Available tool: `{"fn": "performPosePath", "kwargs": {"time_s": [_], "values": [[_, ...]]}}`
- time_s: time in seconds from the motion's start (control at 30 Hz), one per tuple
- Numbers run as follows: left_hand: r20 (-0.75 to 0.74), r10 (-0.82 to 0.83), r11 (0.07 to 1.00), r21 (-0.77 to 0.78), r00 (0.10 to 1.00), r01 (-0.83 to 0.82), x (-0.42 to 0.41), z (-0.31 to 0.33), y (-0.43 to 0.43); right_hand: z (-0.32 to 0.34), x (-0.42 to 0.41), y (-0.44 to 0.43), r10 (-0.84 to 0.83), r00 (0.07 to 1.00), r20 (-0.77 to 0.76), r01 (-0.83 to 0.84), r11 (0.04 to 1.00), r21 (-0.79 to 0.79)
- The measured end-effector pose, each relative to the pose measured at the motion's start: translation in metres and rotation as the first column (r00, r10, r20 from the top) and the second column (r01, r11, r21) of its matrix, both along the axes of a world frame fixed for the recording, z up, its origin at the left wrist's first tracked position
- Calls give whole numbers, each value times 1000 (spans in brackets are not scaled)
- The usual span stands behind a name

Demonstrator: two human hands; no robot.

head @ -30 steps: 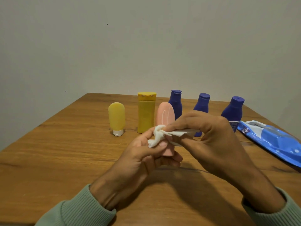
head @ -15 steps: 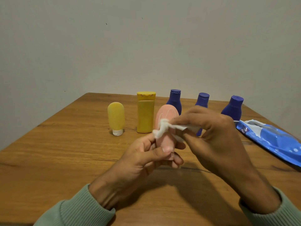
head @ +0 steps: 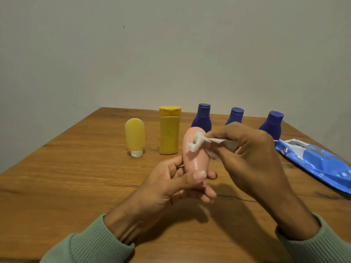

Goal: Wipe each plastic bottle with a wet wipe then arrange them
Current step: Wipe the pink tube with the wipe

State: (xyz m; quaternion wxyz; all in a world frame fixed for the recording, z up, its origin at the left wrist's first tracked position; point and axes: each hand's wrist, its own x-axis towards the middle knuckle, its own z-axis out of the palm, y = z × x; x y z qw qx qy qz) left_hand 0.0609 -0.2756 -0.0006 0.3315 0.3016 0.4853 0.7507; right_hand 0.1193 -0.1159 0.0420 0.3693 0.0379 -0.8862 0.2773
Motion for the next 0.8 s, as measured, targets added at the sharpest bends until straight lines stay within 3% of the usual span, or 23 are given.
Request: {"fn": "performPosePath", "kwargs": {"time_s": [0.17,0.4,0.6,0.8], "values": [[-24,22,999,-38,999,-22,-1,0,-2,3,4,-5,66,985,156,-46,991,-126],[-189,59,990,-114,980,-81,-4,-5,-2,13,13,-15,179,925,336,-189,982,-2],[-383,107,967,-174,918,-185,-2,-5,1,0,10,-19,144,956,254,-192,966,173],[-293,95,982,-130,951,-138,1,-4,1,-10,5,-16,44,999,-14,-40,977,208]]}}
